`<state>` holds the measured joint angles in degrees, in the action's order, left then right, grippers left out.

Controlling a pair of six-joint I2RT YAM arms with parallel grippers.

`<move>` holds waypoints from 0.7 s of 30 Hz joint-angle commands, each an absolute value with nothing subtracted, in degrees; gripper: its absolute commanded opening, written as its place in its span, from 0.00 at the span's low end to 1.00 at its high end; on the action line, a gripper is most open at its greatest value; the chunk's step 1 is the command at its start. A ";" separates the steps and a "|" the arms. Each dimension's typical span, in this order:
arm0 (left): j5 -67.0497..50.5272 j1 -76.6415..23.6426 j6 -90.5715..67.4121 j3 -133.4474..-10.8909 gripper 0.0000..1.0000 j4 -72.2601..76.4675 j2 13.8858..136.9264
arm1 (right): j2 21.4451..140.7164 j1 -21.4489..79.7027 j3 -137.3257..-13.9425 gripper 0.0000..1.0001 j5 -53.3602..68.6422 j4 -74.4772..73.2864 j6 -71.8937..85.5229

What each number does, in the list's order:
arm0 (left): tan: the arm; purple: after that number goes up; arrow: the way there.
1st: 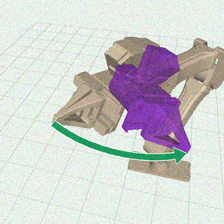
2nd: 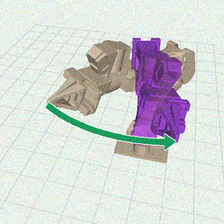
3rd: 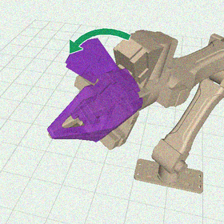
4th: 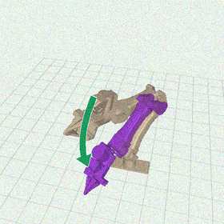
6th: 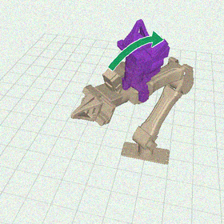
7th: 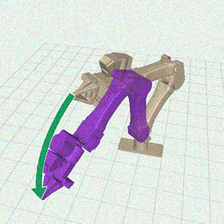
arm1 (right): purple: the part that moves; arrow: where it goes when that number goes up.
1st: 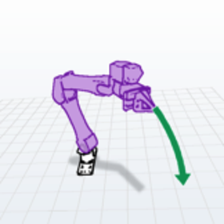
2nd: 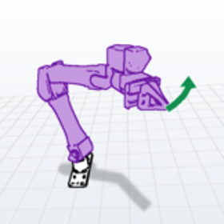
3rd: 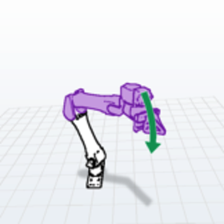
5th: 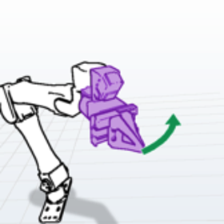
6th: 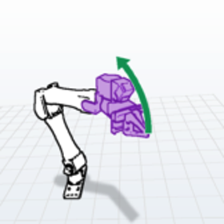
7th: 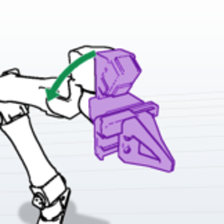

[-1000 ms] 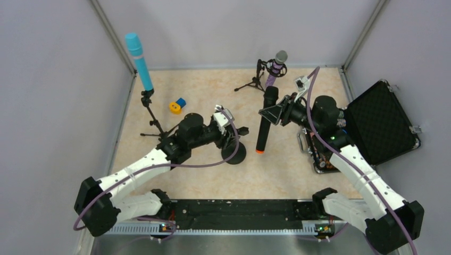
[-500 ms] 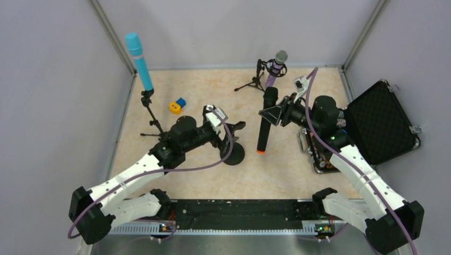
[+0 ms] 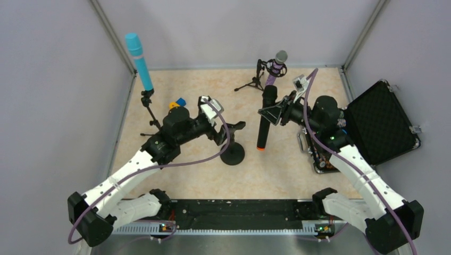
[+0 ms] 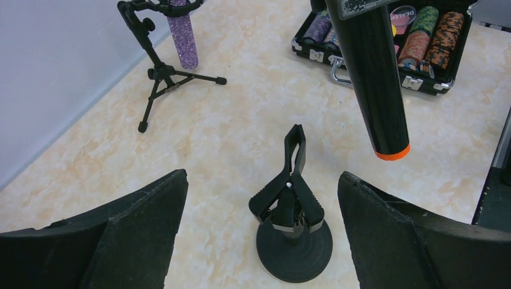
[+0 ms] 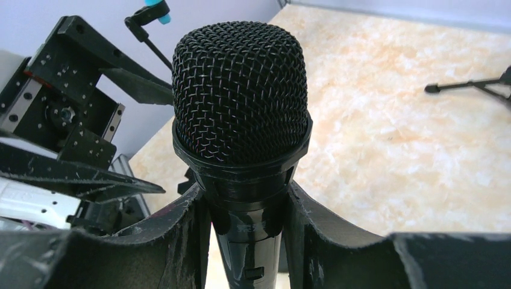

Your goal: Attach the microphones to the stand

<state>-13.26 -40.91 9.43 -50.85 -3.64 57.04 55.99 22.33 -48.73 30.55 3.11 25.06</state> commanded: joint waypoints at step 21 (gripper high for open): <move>-38.74 -30.65 4.84 -46.00 0.99 12.72 58.43 | 59.77 21.88 -37.27 0.00 34.29 44.89 13.60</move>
<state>-35.83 -30.83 5.72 -47.18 4.84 57.78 59.24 22.26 -37.47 31.31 31.42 13.93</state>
